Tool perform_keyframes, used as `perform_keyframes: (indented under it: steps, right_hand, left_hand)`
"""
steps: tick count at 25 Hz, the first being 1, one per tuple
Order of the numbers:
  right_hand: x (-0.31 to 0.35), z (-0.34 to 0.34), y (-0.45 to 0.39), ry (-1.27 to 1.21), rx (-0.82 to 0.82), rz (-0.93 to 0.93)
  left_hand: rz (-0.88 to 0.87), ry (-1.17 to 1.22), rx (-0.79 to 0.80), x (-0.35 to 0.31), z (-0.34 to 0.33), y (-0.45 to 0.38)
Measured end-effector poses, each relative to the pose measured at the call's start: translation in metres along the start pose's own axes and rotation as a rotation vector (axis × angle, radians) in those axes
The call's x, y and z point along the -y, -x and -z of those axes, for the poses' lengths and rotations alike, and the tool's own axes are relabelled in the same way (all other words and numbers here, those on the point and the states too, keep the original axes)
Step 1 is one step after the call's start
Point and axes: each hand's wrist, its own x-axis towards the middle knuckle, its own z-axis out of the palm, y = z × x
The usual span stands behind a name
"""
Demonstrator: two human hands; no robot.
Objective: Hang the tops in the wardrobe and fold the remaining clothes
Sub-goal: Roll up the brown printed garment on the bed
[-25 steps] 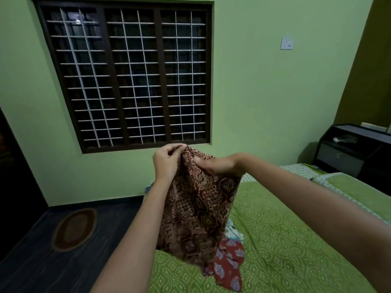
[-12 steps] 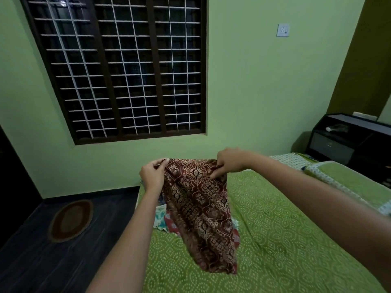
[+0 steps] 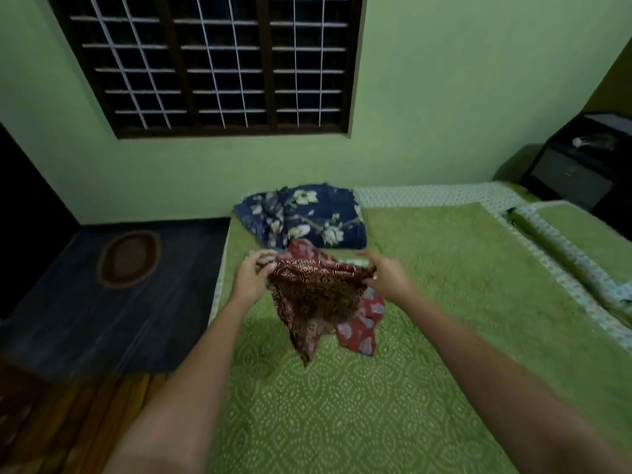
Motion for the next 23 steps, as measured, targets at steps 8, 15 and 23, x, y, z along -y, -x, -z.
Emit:
perform_keyframes:
  steps: [8, 15, 23]
  right_hand:
    - [-0.131, -0.244, 0.101, 0.210, 0.424, 0.120]
    - [-0.196, -0.377, 0.171, 0.127, 0.601, -0.074]
    - [-0.158, -0.473, 0.066, 0.329, 0.406, 0.056]
  left_hand:
    - [-0.004, -0.612, 0.616, 0.261, -0.108, 0.166]
    - [0.303, -0.670, 0.457, 0.370, -0.159, 0.250]
    - [0.013, -0.943, 0.480, 0.384, -0.272, 0.135]
